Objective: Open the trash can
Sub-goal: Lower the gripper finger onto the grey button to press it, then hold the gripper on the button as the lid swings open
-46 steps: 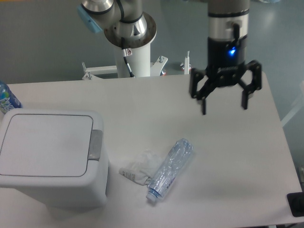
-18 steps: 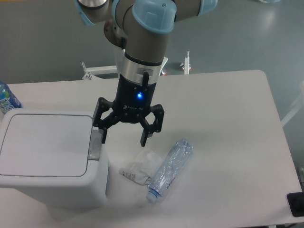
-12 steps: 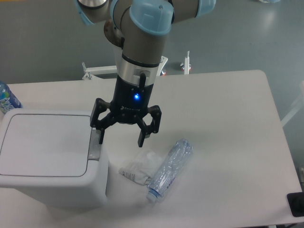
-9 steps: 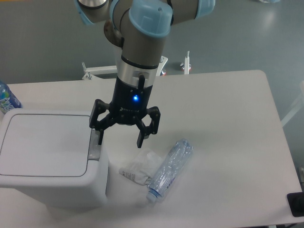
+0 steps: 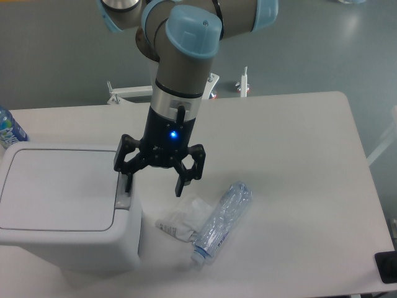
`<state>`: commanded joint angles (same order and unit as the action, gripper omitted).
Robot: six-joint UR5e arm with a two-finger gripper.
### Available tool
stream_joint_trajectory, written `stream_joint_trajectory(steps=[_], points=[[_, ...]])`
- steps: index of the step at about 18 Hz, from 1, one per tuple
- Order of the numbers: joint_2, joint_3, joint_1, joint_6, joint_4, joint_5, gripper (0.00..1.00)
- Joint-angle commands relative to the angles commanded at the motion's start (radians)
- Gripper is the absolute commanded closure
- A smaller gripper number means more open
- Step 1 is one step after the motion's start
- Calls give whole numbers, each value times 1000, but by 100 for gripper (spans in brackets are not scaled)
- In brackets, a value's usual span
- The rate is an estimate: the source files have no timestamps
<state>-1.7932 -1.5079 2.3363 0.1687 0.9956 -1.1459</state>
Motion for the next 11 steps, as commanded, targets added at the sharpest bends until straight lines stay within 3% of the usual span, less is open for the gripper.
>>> stream_joint_trajectory(steps=[11], points=[[-8,0,0,0,0,0,0]])
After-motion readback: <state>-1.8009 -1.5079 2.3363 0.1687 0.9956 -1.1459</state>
